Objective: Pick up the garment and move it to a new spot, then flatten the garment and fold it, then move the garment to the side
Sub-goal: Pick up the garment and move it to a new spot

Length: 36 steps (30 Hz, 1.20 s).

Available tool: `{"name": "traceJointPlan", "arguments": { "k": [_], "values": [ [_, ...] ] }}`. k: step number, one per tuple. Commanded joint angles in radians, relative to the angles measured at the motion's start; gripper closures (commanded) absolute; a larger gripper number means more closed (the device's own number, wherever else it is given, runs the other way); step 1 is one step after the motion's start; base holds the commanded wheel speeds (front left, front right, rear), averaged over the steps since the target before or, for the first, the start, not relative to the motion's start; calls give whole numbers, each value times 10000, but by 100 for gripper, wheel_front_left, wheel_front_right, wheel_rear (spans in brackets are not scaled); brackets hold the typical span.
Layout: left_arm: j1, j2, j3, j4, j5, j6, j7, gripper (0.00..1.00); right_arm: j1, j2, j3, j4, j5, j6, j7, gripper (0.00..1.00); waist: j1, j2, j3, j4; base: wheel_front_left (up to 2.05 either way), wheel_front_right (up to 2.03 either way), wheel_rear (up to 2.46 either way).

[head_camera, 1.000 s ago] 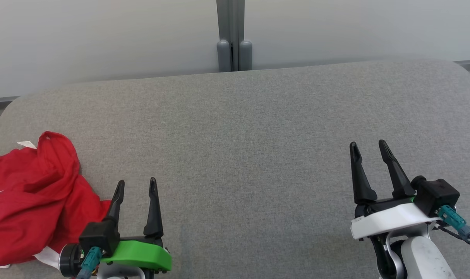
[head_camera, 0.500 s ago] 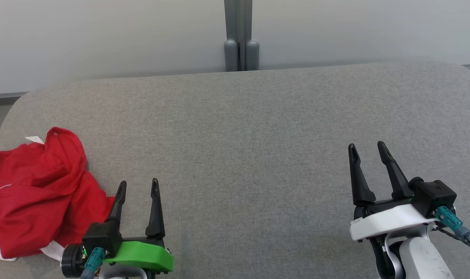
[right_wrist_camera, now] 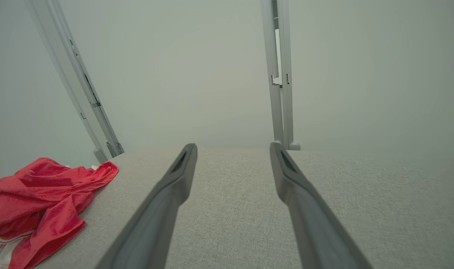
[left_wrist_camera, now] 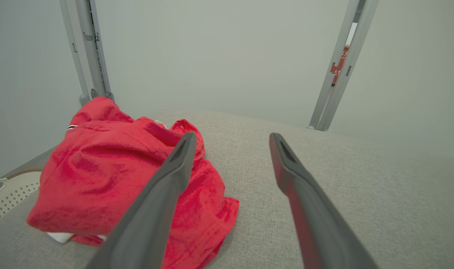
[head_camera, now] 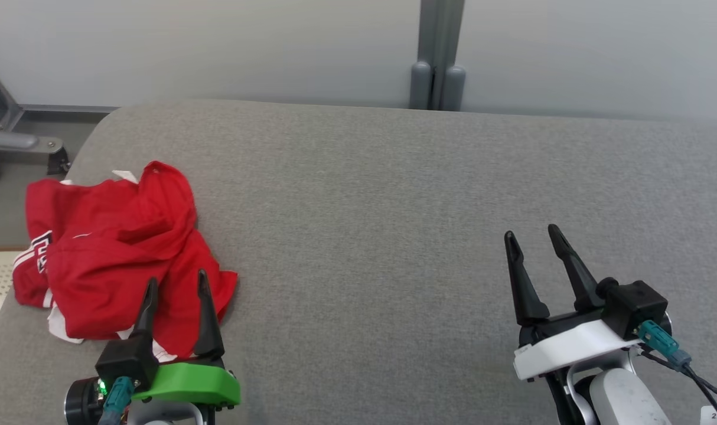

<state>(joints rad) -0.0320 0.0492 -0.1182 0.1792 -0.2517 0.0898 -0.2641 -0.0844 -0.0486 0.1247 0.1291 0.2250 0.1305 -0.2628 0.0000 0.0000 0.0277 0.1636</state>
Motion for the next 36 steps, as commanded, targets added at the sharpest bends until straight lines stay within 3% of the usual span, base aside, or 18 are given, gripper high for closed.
{"name": "traceJointPlan", "arguments": {
  "k": [1,20,30,36],
  "values": [
    [0,25,126,-7,49,46,-7,0,87,-32,115,52,-85,4,-33,0,0,0,-88,751,0,0,0],
    [258,24,724,-177,293,9,-7,0,31,-35,1121,419,366,4,-32,0,0,0,-272,3187,0,0,0],
    [292,23,894,-289,233,51,-7,0,-122,-36,1294,529,398,4,-32,0,0,0,-156,3420,0,0,0],
    [178,21,1079,-291,135,70,-7,0,-227,-38,1291,509,437,4,-32,0,0,0,20,3171,0,0,0]
  ]
}}
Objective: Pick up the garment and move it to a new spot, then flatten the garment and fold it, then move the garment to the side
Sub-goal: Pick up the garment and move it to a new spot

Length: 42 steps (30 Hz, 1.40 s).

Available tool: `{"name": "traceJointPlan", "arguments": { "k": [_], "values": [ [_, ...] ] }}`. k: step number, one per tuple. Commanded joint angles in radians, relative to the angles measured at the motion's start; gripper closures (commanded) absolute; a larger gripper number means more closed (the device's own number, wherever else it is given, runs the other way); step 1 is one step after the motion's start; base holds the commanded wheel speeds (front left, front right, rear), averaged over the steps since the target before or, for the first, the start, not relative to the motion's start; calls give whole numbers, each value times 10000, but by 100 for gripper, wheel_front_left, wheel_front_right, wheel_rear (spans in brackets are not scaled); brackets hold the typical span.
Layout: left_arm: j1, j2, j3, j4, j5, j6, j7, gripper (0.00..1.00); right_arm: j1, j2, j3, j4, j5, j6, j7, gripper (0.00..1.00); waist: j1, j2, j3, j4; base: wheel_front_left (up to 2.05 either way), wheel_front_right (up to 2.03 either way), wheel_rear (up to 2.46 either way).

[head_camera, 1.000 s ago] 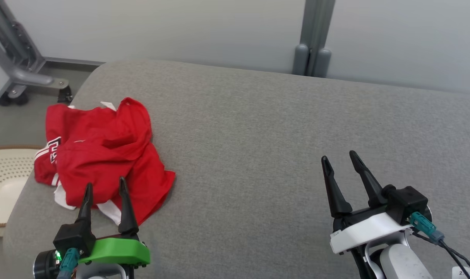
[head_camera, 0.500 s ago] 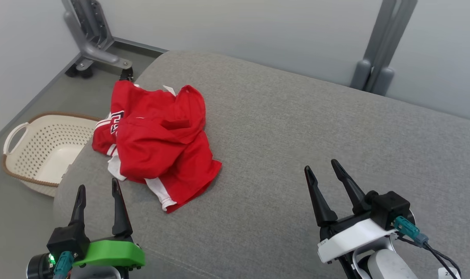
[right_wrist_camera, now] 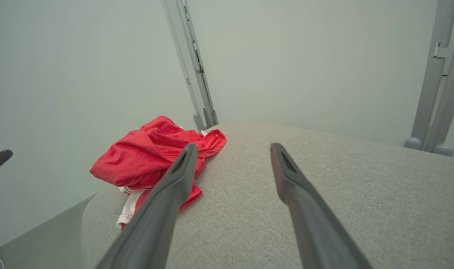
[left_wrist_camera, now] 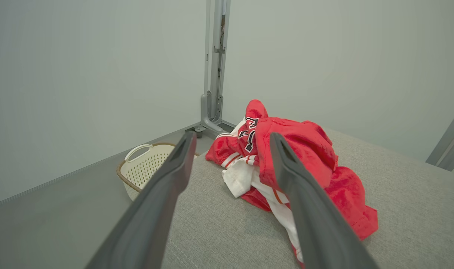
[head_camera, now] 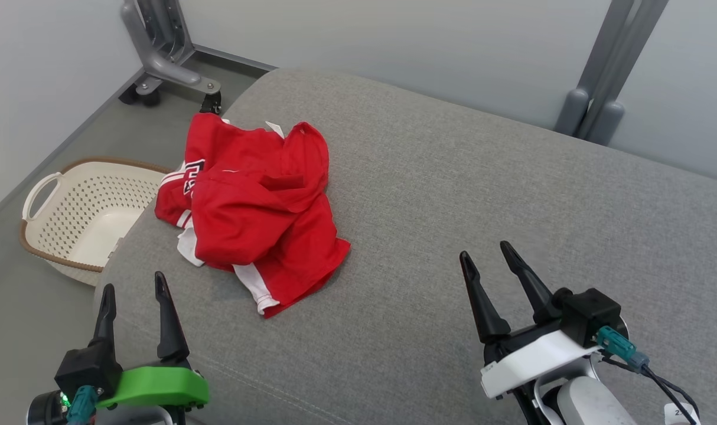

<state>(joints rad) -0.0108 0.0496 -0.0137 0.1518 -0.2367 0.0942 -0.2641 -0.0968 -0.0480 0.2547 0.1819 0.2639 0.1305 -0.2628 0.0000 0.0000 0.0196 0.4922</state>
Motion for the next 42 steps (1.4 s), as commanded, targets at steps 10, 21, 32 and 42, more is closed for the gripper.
{"name": "traceJointPlan", "arguments": {
  "k": [10,21,32,42],
  "values": [
    [-1258,14,349,559,413,-565,-7,0,-866,-47,-570,-447,-970,4,-32,0,0,0,1600,-808,0,0,0],
    [-4363,926,402,3578,429,-1594,297,0,-1638,-111,-1744,-1311,-2043,4,-32,0,0,0,3328,-1254,0,0,0],
    [-6734,1928,-25,6225,83,-2105,2319,0,-1784,-205,-1924,-1500,-2204,4,-27,0,0,0,4081,-1388,0,0,0],
    [-7441,2278,-883,7416,-632,-2247,2904,100,-1854,-197,-1858,-1419,-2259,4,-28,0,0,0,4216,-1526,0,0,0]
  ]
}}
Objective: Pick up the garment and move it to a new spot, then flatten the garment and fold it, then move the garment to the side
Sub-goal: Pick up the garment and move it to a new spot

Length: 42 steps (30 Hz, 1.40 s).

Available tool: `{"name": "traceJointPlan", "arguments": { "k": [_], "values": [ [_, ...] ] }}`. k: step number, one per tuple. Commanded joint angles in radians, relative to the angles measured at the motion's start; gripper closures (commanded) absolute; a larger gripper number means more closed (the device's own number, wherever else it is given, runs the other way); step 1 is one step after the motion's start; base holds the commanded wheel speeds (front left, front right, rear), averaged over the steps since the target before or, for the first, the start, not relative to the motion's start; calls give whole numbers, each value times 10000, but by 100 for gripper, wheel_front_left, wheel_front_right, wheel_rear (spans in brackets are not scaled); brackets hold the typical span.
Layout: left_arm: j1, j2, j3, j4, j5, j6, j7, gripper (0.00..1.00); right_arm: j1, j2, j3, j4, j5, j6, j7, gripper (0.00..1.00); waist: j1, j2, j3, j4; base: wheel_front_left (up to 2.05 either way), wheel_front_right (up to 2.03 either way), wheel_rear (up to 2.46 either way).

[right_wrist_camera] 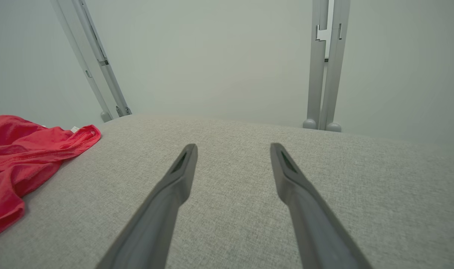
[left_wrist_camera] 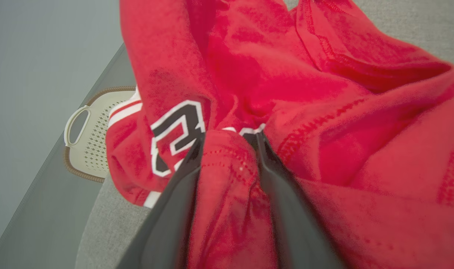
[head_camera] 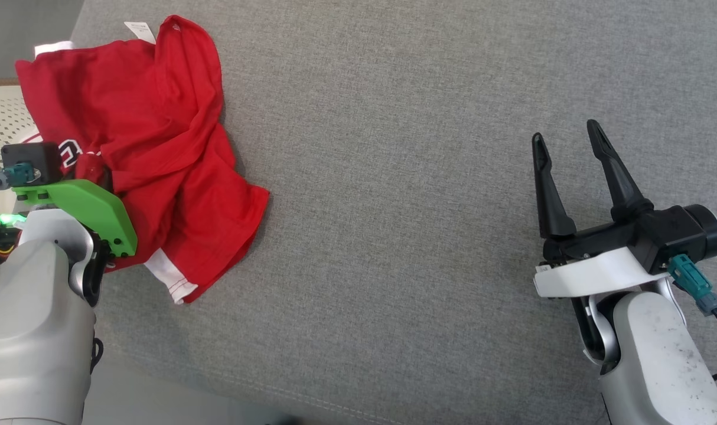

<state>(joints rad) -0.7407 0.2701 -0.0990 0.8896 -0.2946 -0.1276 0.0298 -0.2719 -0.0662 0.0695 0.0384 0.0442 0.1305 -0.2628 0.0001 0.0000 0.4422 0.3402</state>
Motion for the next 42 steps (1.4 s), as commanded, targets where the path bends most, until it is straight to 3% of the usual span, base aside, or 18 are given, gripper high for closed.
{"name": "traceJointPlan", "arguments": {
  "k": [1,11,19,30,34,42],
  "values": [
    [-166,125,-136,34,-157,-30,-114,100,-105,-8,-7,35,-64,4,-28,0,-1,0,-26,-13,0,0,0],
    [-459,526,-67,-52,-517,84,-1883,100,-14,72,34,256,60,4,-30,0,-1,0,-540,-21,0,0,0],
    [-544,419,487,-1268,-837,360,-2889,100,229,132,-5,383,282,4,-30,0,-1,0,-1370,-69,0,0,0],
    [390,-242,1142,-4617,-1297,653,-2952,100,615,149,-115,345,882,4,-30,0,-1,0,-2555,-522,0,0,0],
    [703,-409,666,-5785,-1147,541,-2687,100,579,149,-92,271,988,4,-31,0,-1,0,-2689,-890,0,0,0],
    [1119,-946,-217,-7425,-948,759,-1852,100,366,152,-253,22,1160,4,-31,0,-1,0,-2565,-2111,0,0,0]
  ]
}}
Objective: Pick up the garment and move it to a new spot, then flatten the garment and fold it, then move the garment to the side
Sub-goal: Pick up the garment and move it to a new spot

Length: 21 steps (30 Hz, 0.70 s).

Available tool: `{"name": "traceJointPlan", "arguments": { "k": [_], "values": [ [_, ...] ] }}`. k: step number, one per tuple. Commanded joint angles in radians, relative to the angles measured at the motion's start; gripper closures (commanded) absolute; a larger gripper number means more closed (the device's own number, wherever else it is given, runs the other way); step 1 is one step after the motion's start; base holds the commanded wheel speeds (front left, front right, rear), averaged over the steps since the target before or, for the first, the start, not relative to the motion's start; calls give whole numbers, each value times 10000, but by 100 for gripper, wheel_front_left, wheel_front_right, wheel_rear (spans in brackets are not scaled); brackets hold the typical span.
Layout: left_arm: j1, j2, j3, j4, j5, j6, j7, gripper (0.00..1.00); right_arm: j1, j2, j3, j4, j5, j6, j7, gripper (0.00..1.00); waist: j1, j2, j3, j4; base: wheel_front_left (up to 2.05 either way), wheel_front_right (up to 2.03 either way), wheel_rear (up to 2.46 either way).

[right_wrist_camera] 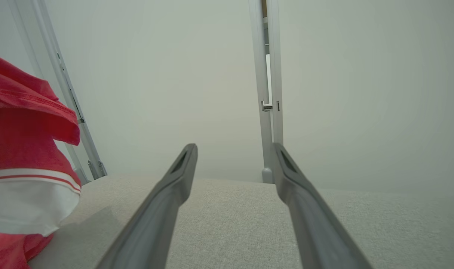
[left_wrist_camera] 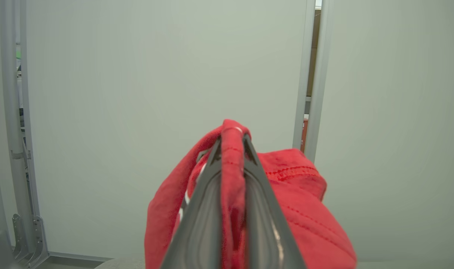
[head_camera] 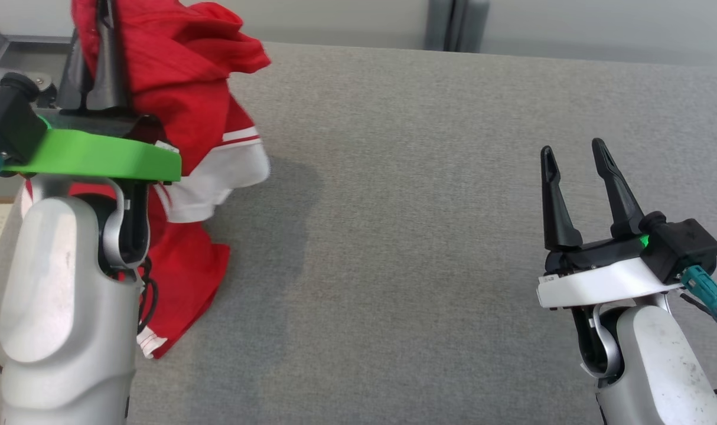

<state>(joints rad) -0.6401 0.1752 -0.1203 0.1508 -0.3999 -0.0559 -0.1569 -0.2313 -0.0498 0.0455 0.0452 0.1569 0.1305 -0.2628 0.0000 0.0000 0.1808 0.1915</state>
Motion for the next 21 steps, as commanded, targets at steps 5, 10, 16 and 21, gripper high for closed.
{"name": "traceJointPlan", "arguments": {
  "k": [5,10,16,21],
  "values": [
    [168,-220,-387,-404,230,175,215,100,-122,-16,-88,-327,212,4,-31,0,0,0,388,-1743,0,0,0],
    [136,-501,-884,-315,401,224,334,100,-233,-6,-267,-570,552,4,-31,0,0,0,864,-2902,0,0,0],
    [102,-823,-1389,586,773,620,-85,100,-209,-5,-138,-677,938,4,-31,0,0,0,1290,-4232,0,0,0],
    [-174,-1091,-1877,1462,680,859,-452,100,-201,-4,-199,-721,1200,4,-31,0,0,0,1576,-5048,0,0,0]
  ]
}}
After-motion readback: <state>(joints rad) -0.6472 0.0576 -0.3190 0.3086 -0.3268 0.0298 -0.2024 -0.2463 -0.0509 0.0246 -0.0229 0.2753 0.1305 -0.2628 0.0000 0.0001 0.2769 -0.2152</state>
